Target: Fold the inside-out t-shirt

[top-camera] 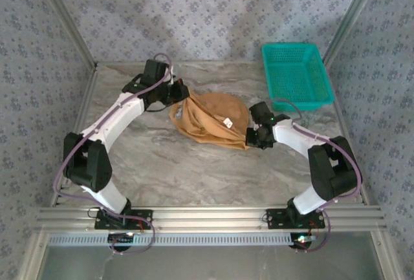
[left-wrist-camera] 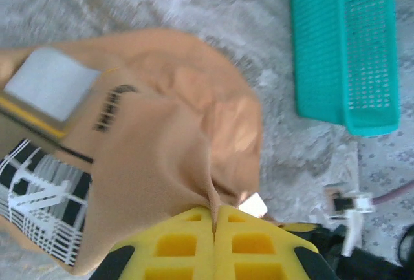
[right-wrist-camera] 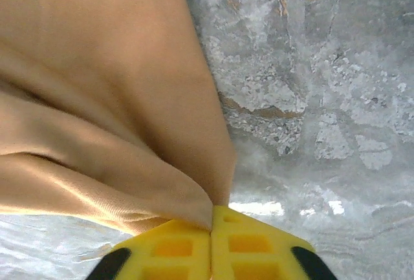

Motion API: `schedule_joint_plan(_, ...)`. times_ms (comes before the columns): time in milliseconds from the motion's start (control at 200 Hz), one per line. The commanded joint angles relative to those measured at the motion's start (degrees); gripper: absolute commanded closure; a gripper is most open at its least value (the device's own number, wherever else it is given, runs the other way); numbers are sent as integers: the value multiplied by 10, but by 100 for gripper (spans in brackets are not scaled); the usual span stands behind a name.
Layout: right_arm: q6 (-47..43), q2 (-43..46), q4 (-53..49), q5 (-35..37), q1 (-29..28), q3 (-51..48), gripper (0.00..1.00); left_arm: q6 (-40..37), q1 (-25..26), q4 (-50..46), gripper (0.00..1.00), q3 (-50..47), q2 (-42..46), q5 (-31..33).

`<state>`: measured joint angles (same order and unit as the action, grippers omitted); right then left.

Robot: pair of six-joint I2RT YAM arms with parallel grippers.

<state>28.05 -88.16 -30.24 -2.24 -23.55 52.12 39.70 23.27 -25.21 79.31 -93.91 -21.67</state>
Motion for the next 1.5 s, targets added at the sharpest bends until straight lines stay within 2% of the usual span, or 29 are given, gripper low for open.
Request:
schedule_joint_plan(0, 4, 42, -40, 20, -17, 56, 70, 9, 5, 38, 100, -17, 7, -11)
schedule_joint_plan(35, 5, 46, -56, 20, -23, 68, 63, 9, 7, 41, 100, -22, 6, -11)
schedule_joint_plan(155, 8, 36, -56, 5, -55, 112, 59, 10, 8, 45, 100, -27, 5, -13)
schedule_joint_plan(315, -34, -17, 40, -73, -107, 139, 49, 6, 8, 41, 100, -24, 7, -12)
schedule_joint_plan(510, -94, -92, 82, -56, -157, 202, 42, 2, 5, 31, 100, -19, 11, -12)
schedule_joint_plan(605, -112, -115, 123, -47, -162, 200, 37, 3, 3, 32, 100, -21, 14, -13)
schedule_joint_plan(735, -131, -161, 142, -43, -162, 226, 36, 2, 0, 32, 100, -25, 17, -15)
schedule_joint_plan(780, -132, -178, 136, -49, -161, 244, 38, 3, -1, 33, 100, -25, 17, -16)
schedule_joint_plan(809, -131, -185, 135, -57, -161, 254, 44, 3, -1, 33, 100, -25, 17, -17)
schedule_joint_plan(914, -124, -191, 116, -53, -162, 278, 90, 3, -7, 35, 100, -23, 15, -22)
schedule_joint_plan(944, -123, -185, 106, -43, -162, 283, 100, 4, -10, 37, 100, -22, 14, -25)
schedule_joint_plan(1094, -105, -105, 47, -5, -136, 276, 100, 7, -33, 42, 100, -9, 5, -29)
schedule_joint_plan(1119, -100, -84, 37, 1, -125, 272, 100, 9, -37, 44, 94, -8, 4, -29)
schedule_joint_plan(1209, -72, -15, 11, 18, -72, 249, 100, 11, -51, 52, 63, -9, 4, -28)
schedule_joint_plan(1264, -46, 25, -7, 20, -22, 226, 100, 9, -57, 52, 53, -13, 3, -26)
schedule_joint_plan(1404, -10, 72, 0, -23, 88, 144, 100, 5, -61, 58, 52, -44, -7, -25)
schedule_joint_plan(1499, -3, 77, 12, -42, 126, 114, 100, 13, -61, 81, 54, -77, -20, -32)
